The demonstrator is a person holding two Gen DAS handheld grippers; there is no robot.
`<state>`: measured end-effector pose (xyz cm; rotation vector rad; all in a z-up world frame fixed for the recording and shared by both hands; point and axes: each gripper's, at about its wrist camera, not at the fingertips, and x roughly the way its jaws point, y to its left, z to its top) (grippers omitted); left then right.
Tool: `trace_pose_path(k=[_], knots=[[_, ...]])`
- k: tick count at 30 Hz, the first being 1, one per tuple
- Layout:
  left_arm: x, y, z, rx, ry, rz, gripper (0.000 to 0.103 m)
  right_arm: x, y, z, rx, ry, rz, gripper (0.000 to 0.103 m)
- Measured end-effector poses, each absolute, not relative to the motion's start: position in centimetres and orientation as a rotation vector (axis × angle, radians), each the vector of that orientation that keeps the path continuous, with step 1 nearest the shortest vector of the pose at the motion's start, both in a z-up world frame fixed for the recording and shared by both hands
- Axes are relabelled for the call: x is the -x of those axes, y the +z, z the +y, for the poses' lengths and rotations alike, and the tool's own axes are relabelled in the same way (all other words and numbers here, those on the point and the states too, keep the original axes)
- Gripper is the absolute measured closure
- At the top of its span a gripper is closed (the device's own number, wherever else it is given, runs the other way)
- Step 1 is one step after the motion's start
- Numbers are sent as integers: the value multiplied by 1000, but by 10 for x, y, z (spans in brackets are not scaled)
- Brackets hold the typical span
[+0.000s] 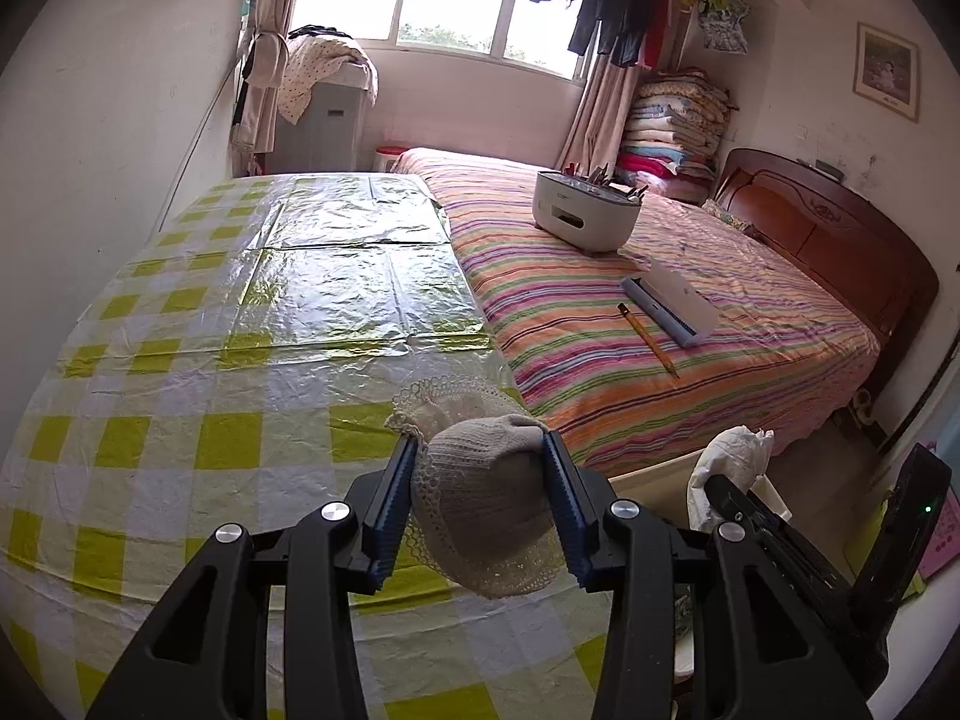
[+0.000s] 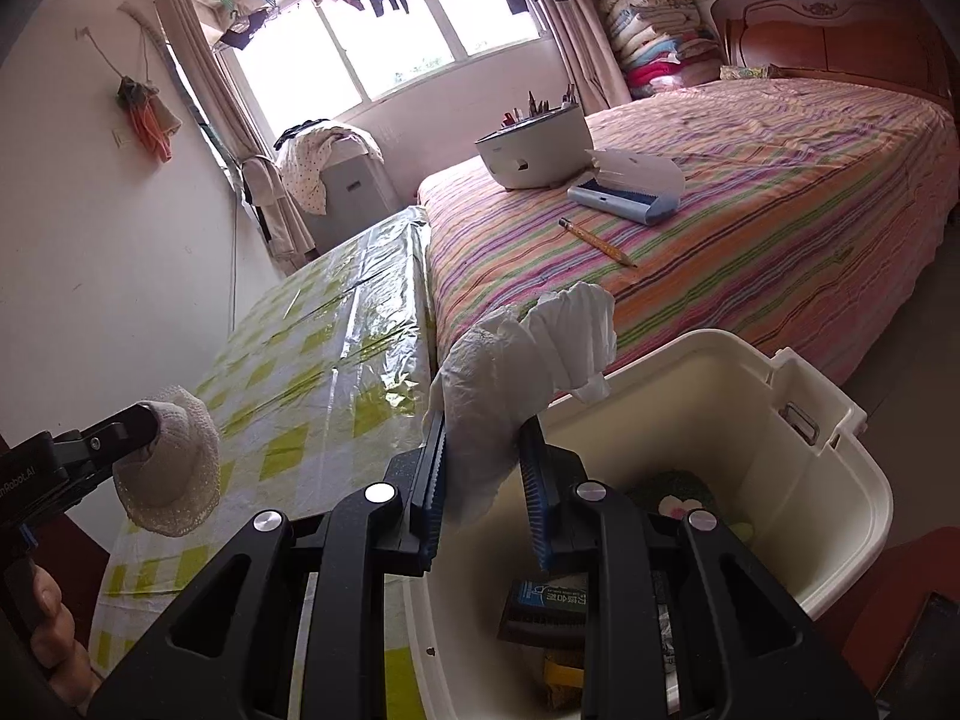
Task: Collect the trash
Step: 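Drop the white tissue into the bin with the right tool while the left holds the hat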
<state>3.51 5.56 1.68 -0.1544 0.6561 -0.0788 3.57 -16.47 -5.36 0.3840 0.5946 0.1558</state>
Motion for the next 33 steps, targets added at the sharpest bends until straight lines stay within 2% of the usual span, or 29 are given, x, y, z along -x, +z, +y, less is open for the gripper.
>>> trace_pose_path(k=[14,21,28,33], knots=[[-40,18,23,111,-132,670,62,-43,-63,-176,-380,100,632,78],[-44,14,12,95,-145,690,62,-43,-65,-181,-400,85,635,65],[-45,10,2,84,-157,704,62,-40,-63,-189,-426,70,616,43],[-46,9,-2,79,-161,713,62,-39,-61,-197,-458,59,600,39]])
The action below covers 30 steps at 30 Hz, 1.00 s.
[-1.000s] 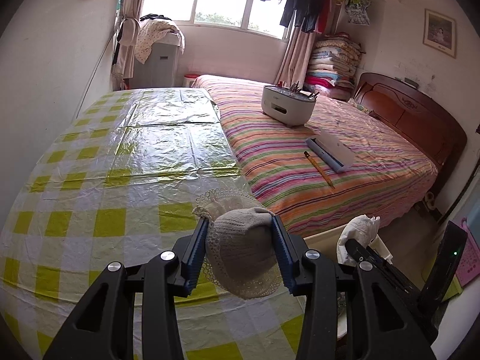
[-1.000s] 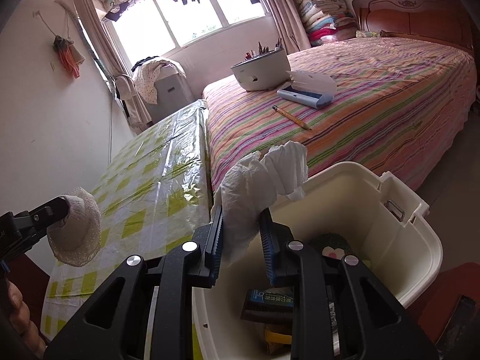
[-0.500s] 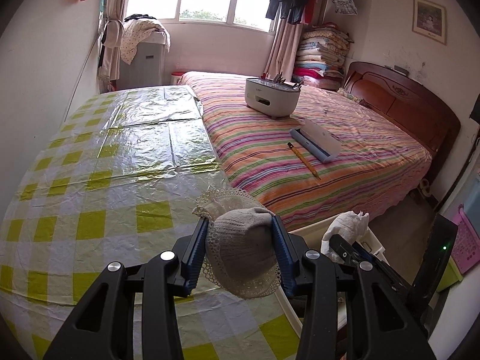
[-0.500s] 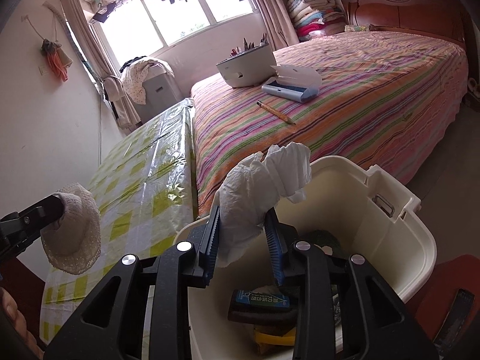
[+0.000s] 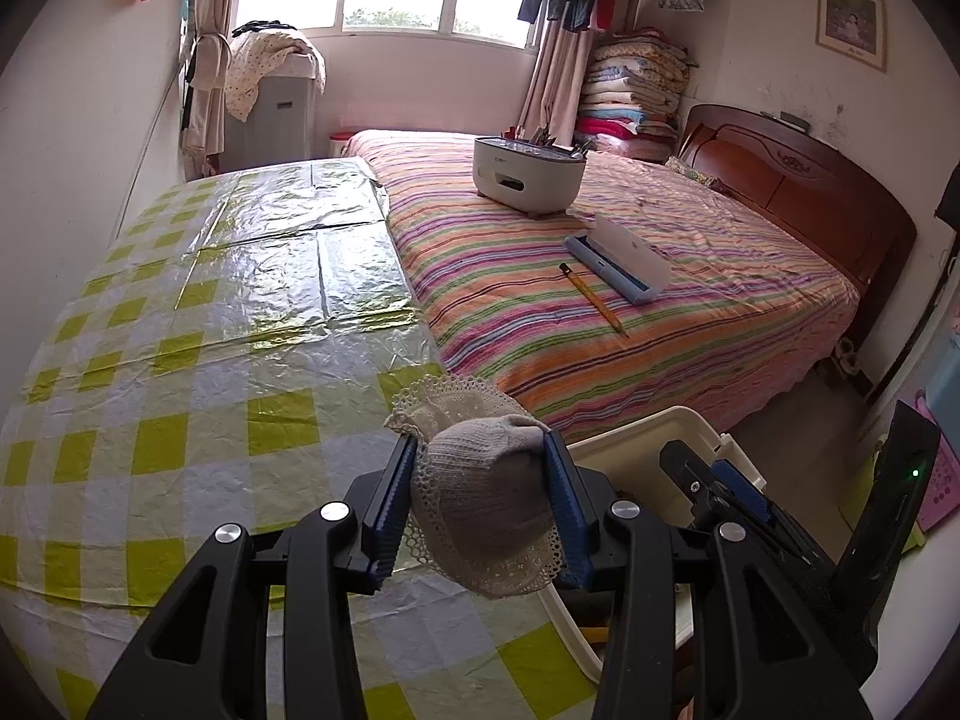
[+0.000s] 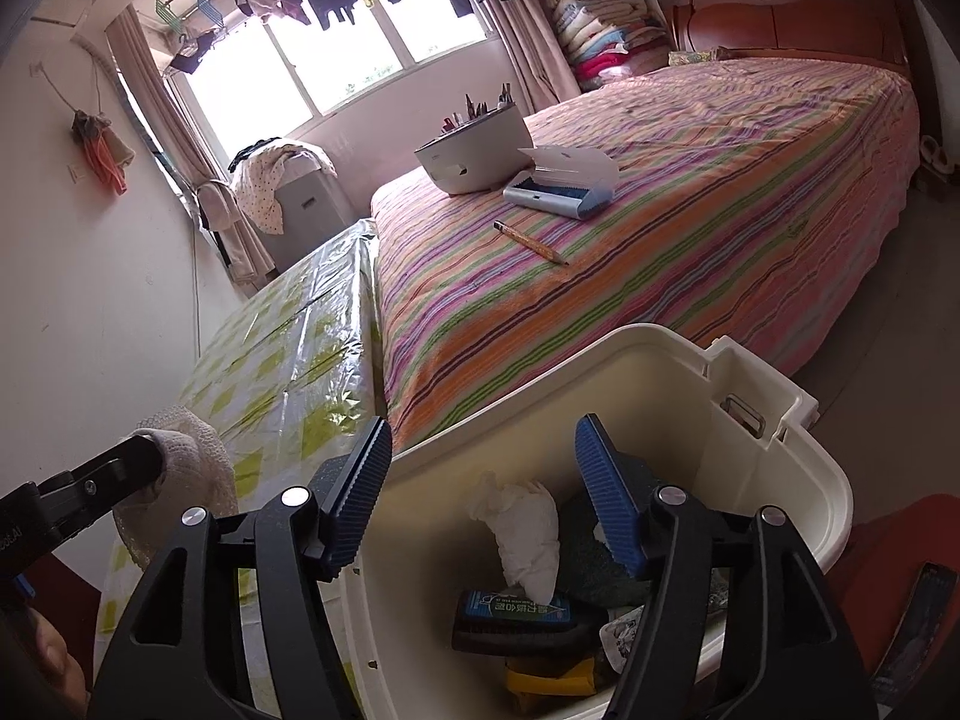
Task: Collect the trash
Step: 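Drop the white tissue into the bin with the right tool while the left holds the hat, then lower the white lace hat into the cream bin and open the left tool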
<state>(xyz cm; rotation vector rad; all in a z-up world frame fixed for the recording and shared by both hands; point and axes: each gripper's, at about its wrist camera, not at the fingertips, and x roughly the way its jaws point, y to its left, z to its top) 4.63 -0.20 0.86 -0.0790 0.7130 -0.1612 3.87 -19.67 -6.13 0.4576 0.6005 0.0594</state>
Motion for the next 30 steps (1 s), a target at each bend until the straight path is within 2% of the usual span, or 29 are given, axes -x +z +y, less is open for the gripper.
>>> trace_pose_path(k=[30], knots=[[-49,3,-44,15,-237,742,62,-23,-53,-246,-601,-17,479,35]])
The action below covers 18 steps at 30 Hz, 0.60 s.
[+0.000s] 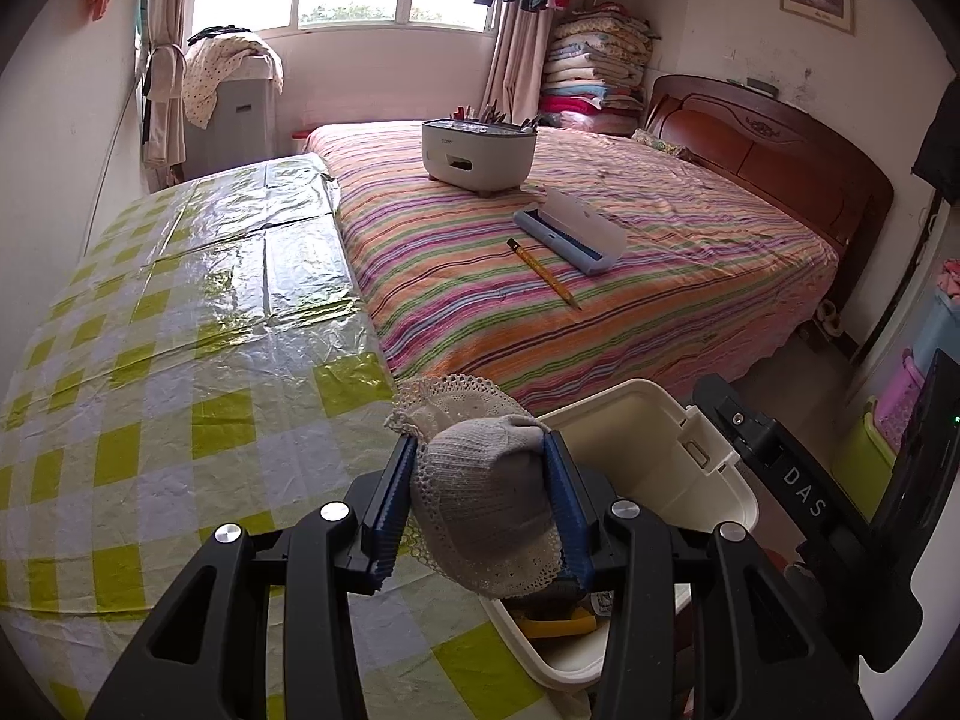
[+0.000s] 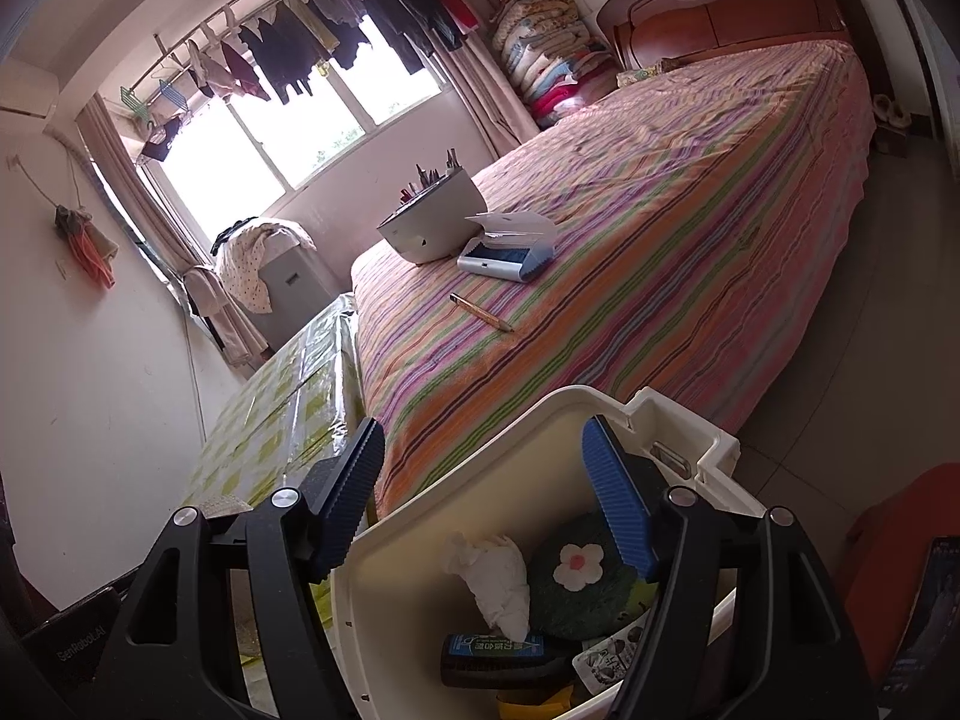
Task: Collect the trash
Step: 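Lower the white lace hat into the cream bin and open the left tool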
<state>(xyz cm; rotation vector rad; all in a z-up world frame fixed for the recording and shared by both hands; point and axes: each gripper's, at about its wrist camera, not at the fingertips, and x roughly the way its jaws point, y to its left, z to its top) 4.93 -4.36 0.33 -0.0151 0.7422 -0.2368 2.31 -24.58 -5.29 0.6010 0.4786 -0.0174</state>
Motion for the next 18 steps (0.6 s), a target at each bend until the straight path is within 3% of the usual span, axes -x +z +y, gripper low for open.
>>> trace_pose_path(k=[18], knots=[[-63,-24,-86,-35,-315,830,62,-2,-51,-290,-733,-109,359,31]])
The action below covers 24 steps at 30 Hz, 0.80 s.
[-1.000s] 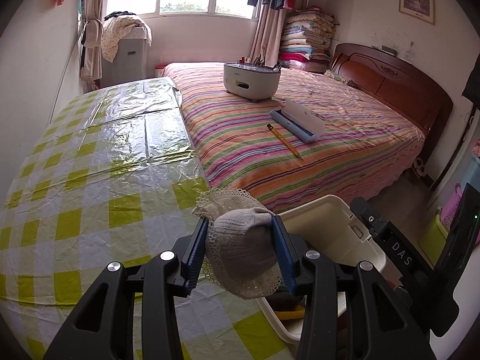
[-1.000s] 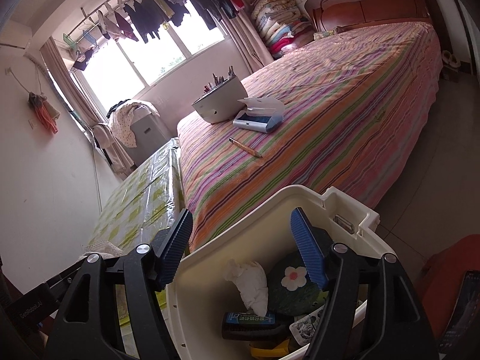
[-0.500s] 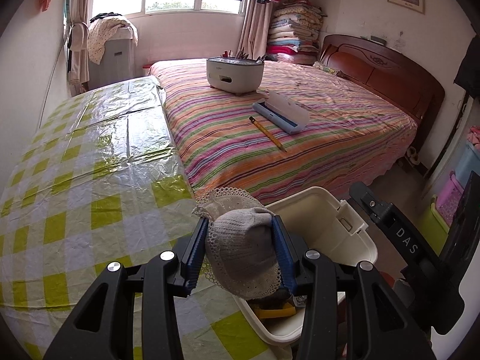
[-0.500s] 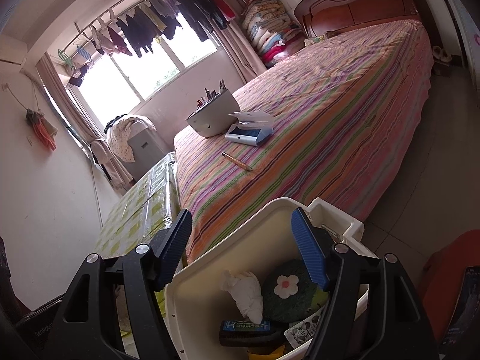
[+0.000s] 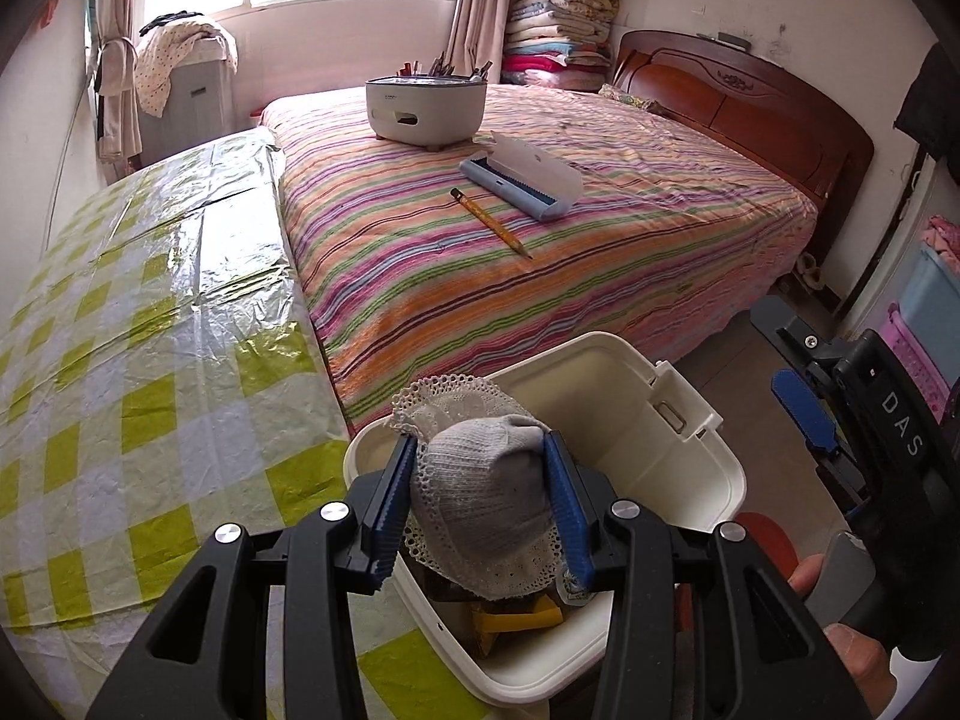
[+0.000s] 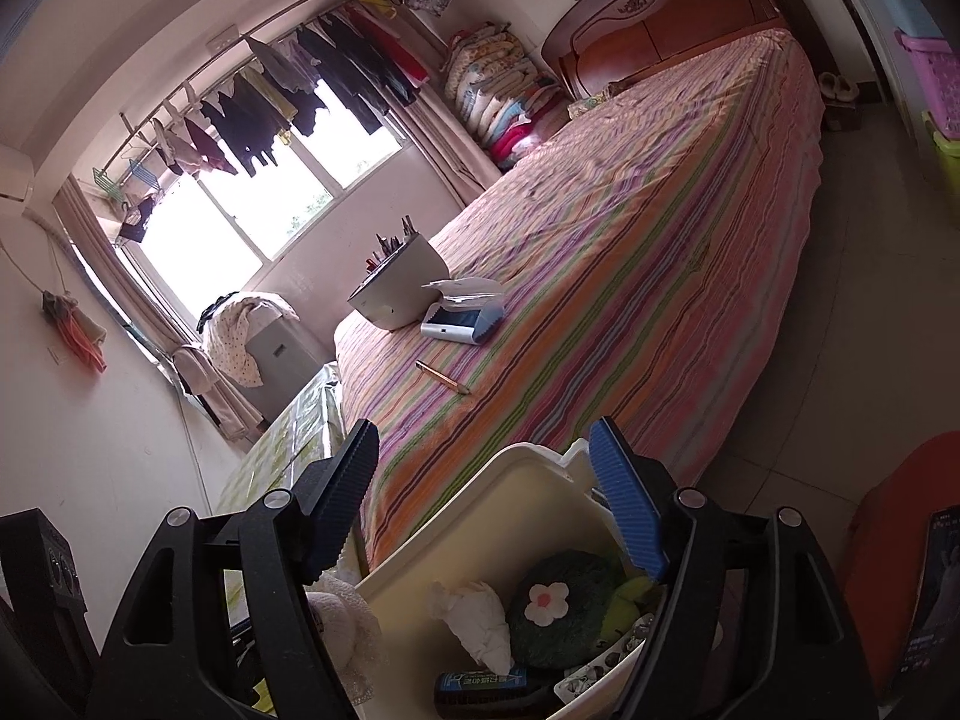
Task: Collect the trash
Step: 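Lower the white lace hat into the cream bin and open the left tool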
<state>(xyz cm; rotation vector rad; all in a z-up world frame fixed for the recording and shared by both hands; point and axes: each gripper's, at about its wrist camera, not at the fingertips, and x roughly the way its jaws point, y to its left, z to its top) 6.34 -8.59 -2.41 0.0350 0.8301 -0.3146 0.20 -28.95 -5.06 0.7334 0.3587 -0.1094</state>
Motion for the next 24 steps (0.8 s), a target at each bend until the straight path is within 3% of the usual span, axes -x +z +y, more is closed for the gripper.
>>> trace_pose_path(k=[24], knots=[[-71,-45,-131,-122,-387,900,56,9,-52,-305,-803,-138,313,29]])
